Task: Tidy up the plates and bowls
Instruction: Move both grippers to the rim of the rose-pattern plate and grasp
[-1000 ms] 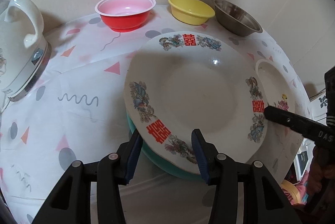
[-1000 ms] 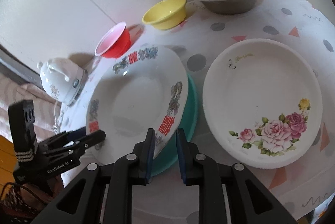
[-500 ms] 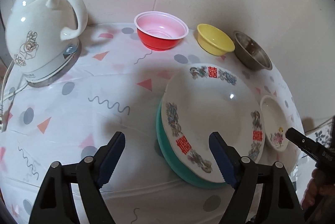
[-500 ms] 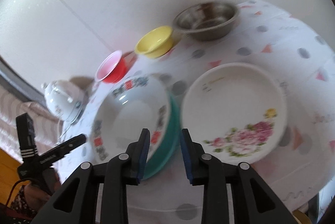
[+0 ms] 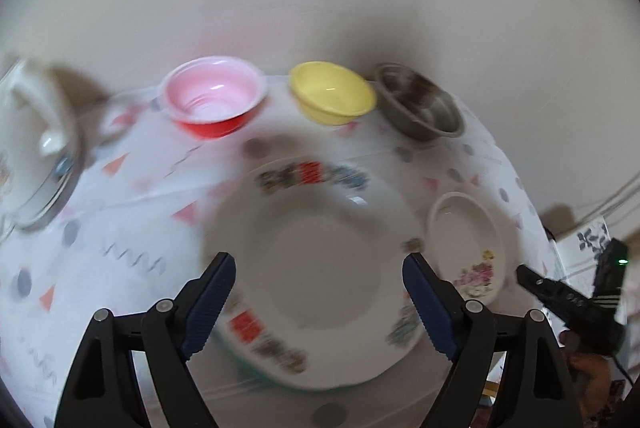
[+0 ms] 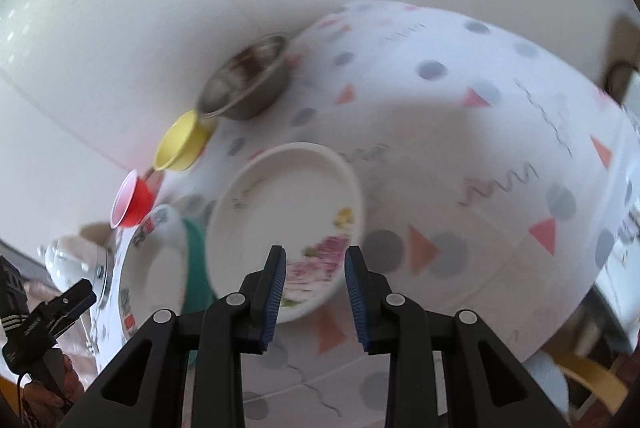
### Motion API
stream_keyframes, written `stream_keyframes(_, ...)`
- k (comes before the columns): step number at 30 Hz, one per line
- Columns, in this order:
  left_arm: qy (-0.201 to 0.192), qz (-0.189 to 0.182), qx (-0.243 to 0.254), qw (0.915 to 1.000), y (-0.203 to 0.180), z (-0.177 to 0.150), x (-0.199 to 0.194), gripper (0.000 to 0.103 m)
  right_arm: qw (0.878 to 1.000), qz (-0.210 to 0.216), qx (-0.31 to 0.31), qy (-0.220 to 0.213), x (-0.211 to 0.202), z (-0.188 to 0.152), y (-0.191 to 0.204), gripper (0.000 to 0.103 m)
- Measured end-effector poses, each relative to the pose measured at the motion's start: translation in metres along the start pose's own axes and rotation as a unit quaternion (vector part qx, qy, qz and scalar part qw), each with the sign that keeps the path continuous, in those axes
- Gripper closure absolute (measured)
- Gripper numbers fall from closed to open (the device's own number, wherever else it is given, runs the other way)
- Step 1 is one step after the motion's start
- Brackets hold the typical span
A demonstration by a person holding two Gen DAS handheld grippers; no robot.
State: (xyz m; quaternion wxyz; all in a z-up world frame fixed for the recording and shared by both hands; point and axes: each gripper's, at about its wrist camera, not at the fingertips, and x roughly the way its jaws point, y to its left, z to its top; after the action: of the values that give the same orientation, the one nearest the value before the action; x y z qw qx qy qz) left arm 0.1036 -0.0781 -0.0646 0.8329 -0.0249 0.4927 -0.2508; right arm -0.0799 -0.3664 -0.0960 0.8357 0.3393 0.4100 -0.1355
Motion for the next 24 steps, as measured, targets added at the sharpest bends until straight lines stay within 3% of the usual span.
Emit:
stream_keyframes(11,0.038,-0.018,0.119,0.9920,-0.087,0.045,0.056,0.017,0.996,0.048,0.055,0.047,0.031,-0.009,-0.028,0.072)
stream_keyframes(13,0.054,-0.013,0.131,0.9898,-0.099,0.049,0.069,0.019,0.995,0.073,0.054,0.052,0.035,-0.009,-0.027,0.072)
stream_keyframes(16,0.068,-0.014,0.155,0.9856,-0.115,0.051,0.084,0.021,0.995,0.069,0.027,0.063,0.041,-0.006,-0.019,0.079)
stream_keyframes(24,0.099,-0.005,0.163,0.9817,-0.137,0.055,0.113,0.034,0.995,0.062,0.025,0.069,0.052,0.018,-0.029,0.090)
